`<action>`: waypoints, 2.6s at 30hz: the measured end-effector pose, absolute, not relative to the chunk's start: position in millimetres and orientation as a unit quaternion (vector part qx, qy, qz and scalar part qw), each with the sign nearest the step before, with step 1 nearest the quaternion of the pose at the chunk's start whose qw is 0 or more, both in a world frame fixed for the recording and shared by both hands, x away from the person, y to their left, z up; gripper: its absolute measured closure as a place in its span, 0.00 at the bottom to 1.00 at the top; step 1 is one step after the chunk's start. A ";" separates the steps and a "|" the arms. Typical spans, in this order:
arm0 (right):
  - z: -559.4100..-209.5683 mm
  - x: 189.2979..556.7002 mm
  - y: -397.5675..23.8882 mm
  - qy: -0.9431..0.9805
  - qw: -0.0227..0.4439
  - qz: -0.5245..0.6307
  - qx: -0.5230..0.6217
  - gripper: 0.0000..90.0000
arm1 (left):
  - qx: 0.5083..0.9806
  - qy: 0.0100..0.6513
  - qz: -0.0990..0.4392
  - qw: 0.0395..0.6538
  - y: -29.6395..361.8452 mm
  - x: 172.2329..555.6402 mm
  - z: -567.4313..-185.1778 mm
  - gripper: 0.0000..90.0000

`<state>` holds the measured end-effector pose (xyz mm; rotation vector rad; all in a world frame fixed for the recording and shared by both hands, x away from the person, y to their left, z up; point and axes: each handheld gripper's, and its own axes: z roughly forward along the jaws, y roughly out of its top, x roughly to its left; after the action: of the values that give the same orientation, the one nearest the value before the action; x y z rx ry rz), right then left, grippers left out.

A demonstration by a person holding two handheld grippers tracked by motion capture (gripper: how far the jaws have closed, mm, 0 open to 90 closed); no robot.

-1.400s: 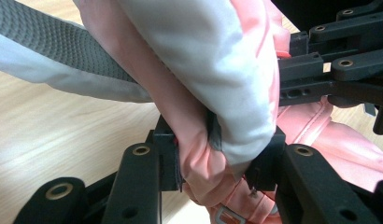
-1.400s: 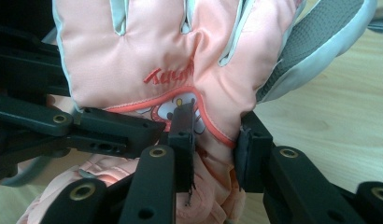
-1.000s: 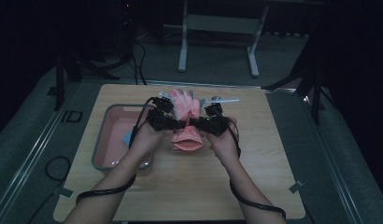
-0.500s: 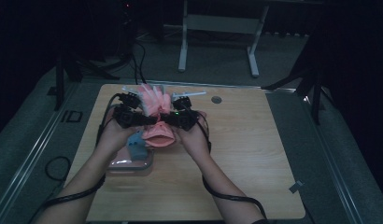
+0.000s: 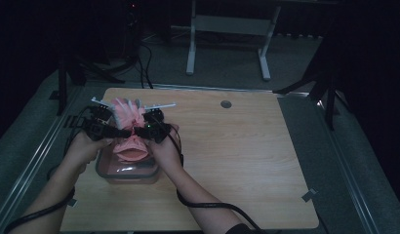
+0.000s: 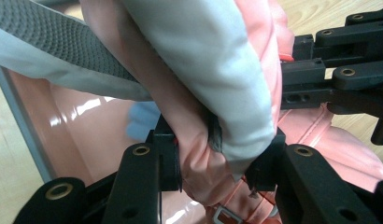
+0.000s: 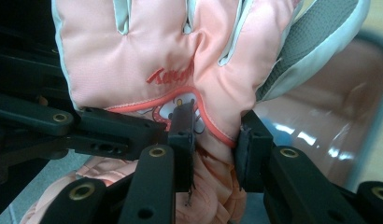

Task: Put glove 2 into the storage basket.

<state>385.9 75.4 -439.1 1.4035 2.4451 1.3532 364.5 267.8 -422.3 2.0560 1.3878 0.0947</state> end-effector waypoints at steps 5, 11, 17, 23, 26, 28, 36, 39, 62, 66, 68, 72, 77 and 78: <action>-458.3 381.4 84.8 0.799 0.005 0.400 0.449 0.79 | 0.776 0.540 0.010 0.325 274.1 360.7 -449.0 0.70; -473.5 380.3 85.3 0.821 0.006 0.364 0.441 0.76 | 0.770 0.547 -0.017 0.327 274.1 360.5 -471.8 0.70; -479.8 383.2 85.1 0.836 0.006 0.336 0.434 0.73 | 0.770 0.552 -0.020 0.319 269.5 361.7 -479.6 0.68; -480.5 388.8 83.3 0.842 0.013 0.320 0.434 0.60 | 0.771 0.555 0.000 0.312 267.0 363.6 -484.2 0.52; -479.8 393.1 77.9 0.837 0.003 0.332 0.434 0.47 | 0.768 0.558 0.021 0.314 265.8 364.1 -483.5 0.47; -475.4 395.0 74.5 0.837 -0.011 0.350 0.421 0.36 | 0.765 0.559 0.029 0.319 264.9 365.3 -482.5 0.45; -463.7 398.9 53.8 0.831 -0.036 0.382 0.402 0.25 | 0.751 0.560 0.094 0.338 258.2 364.1 -476.9 0.22; -463.2 399.4 45.6 0.828 -0.035 0.388 0.402 0.25 | 0.740 0.565 0.105 0.349 259.7 363.5 -477.9 0.16; -452.5 392.4 -9.1 0.821 -0.047 0.435 0.367 0.21 | 0.745 0.493 0.131 0.430 228.1 330.5 -441.4 0.03; -455.0 387.7 -16.0 0.825 -0.045 0.434 0.360 0.20 | 0.755 0.468 0.123 0.443 210.5 322.6 -439.5 0.03; -456.7 385.8 -21.6 0.825 -0.044 0.434 0.359 0.20 | 0.761 0.455 0.116 0.448 198.8 318.5 -440.0 0.03; -460.5 383.6 -35.4 0.825 -0.037 0.432 0.363 0.20 | 0.773 0.427 0.099 0.458 176.4 310.9 -440.9 0.03; -466.1 382.4 -52.6 0.825 -0.032 0.431 0.365 0.20 | 0.783 0.403 0.087 0.465 156.0 303.9 -442.3 0.03; -467.0 381.2 -55.8 0.826 -0.030 0.431 0.364 0.20 | 0.787 0.392 0.084 0.469 146.6 300.6 -443.7 0.03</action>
<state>381.2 -55.8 -467.0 1.1647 2.6439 1.3788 300.6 146.6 -443.7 1.9298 0.9606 0.2053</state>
